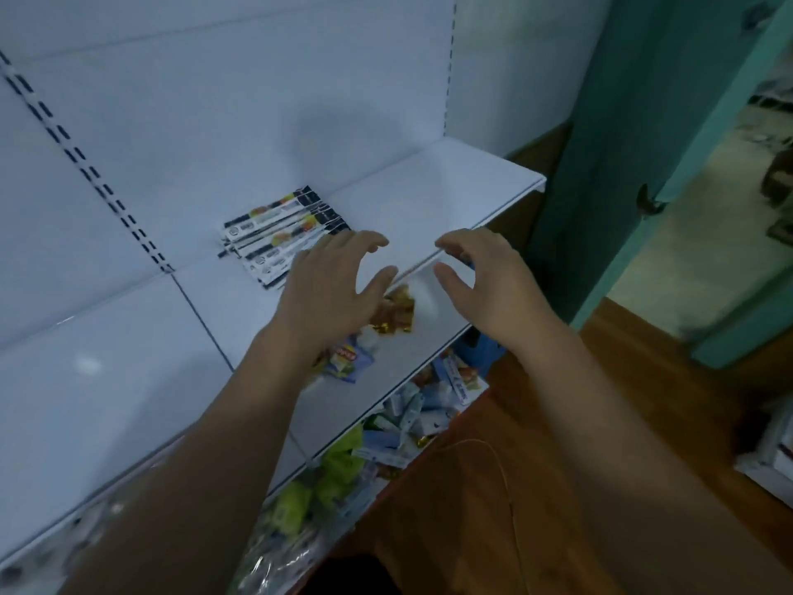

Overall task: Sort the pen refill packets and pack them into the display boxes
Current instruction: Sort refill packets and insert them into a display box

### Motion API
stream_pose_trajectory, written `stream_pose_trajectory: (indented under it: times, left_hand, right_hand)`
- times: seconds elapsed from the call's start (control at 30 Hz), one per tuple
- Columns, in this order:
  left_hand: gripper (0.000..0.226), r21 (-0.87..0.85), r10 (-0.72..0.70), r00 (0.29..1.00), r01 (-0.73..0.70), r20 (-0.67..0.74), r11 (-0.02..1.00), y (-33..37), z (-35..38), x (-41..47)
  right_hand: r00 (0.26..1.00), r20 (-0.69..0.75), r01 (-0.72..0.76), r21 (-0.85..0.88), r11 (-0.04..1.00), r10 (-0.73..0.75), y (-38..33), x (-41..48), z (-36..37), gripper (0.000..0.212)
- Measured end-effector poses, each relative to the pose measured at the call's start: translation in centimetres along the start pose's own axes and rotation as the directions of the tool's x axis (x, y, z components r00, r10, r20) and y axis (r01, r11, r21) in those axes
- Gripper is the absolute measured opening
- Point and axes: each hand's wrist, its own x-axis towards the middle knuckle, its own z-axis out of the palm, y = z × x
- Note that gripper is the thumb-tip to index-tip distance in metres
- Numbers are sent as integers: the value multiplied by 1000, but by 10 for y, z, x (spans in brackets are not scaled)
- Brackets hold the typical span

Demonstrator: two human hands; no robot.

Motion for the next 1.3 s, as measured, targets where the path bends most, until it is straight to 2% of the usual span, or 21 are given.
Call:
stream_pose_trajectory:
  times: [0.13,0.33,0.47,0.67,0.77,0.9,1.1,1.3]
  left_hand:
    - [46,88,-124,992,127,-36,988,-33,-6,8]
    - [45,154,-297,951,308,-86,939,-93,4,19]
    - [52,108,-366,927,374,-86,921,-117,16,30]
    - [52,126,-362,928,371,-88,920,-126,32,48]
    - [52,114,-417,900,432,-129,895,-132,33,50]
    - [51,128,-458,882,470,-116,873,-134,36,54]
    - [39,81,-501,859,510,-107,857,-131,34,60]
    - [29,38,-484,869,489,-105,871,-130,31,59]
  right_hand:
    - [993,74,85,97,992,-92,11,48,27,31]
    - [961,197,170,131,977,-193,12,114,82,30]
    - [919,324,202,98,974,-223,16,148,114,31]
    - [905,355,199,131,971,-233,25,186,139,32]
    - [899,363,199,162,966,-246,26,201,146,33]
    - [871,375,246,224,943,-316,31,217,154,33]
    - [835,403,280,273,920,-374,32,237,161,34]
    - [766,487,316,282,906,-419,34,250,169,32]
